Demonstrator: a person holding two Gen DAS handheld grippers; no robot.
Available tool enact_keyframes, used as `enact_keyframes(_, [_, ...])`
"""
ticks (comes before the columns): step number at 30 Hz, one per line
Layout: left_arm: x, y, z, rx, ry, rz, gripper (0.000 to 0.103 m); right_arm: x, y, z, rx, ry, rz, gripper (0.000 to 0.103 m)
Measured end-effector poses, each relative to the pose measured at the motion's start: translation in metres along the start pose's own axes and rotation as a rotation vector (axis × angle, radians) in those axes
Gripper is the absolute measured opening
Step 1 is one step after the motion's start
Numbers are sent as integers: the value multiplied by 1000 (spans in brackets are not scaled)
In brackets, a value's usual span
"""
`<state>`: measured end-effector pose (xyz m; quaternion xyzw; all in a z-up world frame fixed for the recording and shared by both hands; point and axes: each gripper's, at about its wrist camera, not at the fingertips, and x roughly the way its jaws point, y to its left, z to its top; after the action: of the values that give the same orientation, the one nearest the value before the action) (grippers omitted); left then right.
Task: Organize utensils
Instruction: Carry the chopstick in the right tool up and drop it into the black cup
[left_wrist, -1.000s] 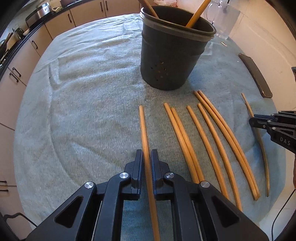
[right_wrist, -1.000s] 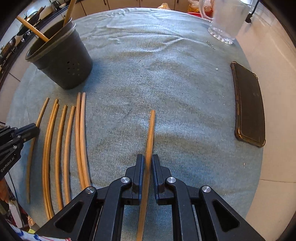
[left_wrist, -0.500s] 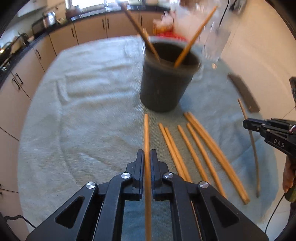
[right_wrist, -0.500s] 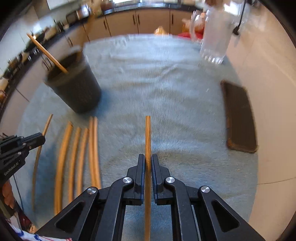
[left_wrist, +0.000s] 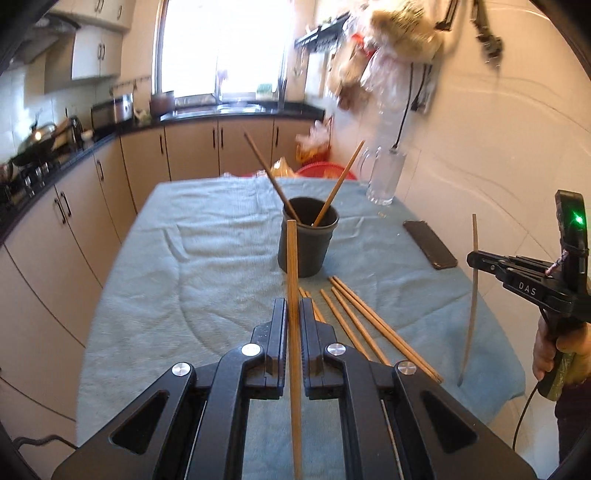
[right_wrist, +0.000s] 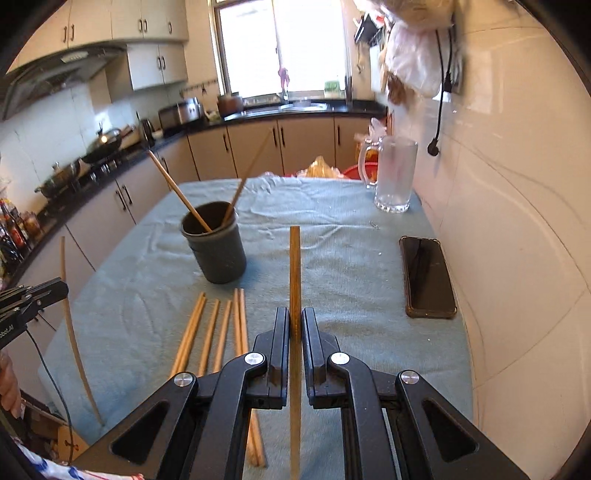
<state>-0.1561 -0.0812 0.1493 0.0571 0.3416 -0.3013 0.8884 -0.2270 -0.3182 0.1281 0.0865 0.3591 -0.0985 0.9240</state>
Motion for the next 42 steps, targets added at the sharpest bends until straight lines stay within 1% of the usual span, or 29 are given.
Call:
enact_keyframes(5, [-33, -15, -11, 54, -61, 0, 6, -22, 4, -11, -24, -51, -8, 7])
enact_keyframes(10, [-50, -21, -15, 82, -88, -19, 6, -42, 12, -12, -43, -79, 7, 7])
enact_keyframes(12, [-54, -20, -15, 77, -91, -28, 6, -50, 14, -12, -46, -94, 11, 7])
enact_keyframes(16, [-59, -12, -11, 32, -101, -47, 6, -62, 16, -8, -50, -124, 13, 7])
enact_keyframes(21, [-56, -6, 2, -13, -130, -46, 6, -62, 13, 3, -40, -150, 13, 7])
enact_keyframes(27, [-45, 2, 28, -61, -149, -52, 6, -56, 14, 20, -36, -169, 19, 7])
enact_keyframes(30, [-43, 5, 44, -67, -164, -59, 6, -54, 13, 34, -32, -187, 30, 7])
enact_keyframes(35, [-36, 8, 84, -75, -212, -53, 6, -46, 16, 68, 7, -227, 89, 7])
enact_keyframes(39, [-24, 13, 116, -119, -232, -75, 6, -32, 24, 101, 46, -263, 147, 7])
enact_keyframes(42, [-10, 17, 142, -148, -245, -74, 6, -22, 30, 122, 74, -289, 179, 7])
